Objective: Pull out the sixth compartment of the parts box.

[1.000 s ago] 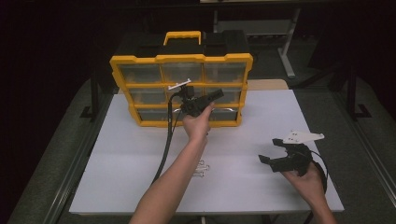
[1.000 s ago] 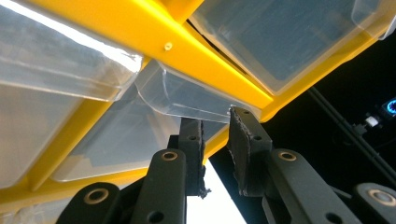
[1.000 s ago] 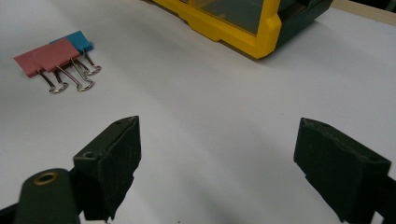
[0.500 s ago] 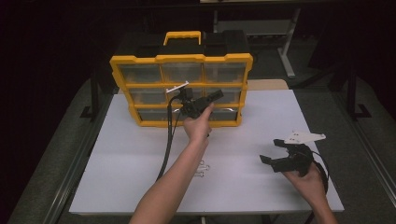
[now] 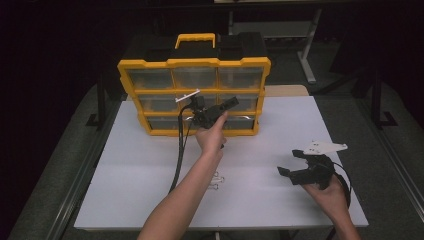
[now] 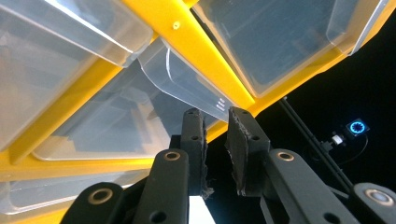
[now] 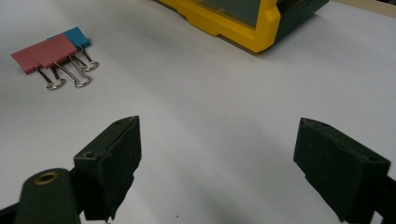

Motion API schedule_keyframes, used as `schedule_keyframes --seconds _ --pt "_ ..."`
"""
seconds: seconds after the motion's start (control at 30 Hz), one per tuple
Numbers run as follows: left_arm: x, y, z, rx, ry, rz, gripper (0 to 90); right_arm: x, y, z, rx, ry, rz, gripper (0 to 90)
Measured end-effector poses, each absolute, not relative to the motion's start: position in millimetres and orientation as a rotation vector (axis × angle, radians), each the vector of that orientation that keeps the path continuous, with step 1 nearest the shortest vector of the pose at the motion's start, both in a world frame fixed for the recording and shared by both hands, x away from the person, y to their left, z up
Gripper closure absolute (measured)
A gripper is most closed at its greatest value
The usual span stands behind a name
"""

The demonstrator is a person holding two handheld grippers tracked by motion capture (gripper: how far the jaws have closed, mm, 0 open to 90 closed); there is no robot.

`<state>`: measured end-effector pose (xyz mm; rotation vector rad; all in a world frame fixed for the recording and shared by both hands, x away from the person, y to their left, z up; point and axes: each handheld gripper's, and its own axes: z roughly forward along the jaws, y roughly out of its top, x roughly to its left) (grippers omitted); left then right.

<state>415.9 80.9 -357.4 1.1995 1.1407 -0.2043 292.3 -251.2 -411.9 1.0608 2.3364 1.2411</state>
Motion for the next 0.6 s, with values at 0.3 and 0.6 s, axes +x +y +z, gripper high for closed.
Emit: schedule_keyframes --seconds 0.3,0.6 --pt "413.9 81.8 -357.9 1.198 1.14 -0.209 76.5 292.6 -250.6 -412.4 1.054 2.342 1.24 14.0" --pt "406.3 83.4 -358.8 1.207 1.116 -0.217 76.3 291.8 -251.2 -412.3 1.052 2.341 1.238 14.0"
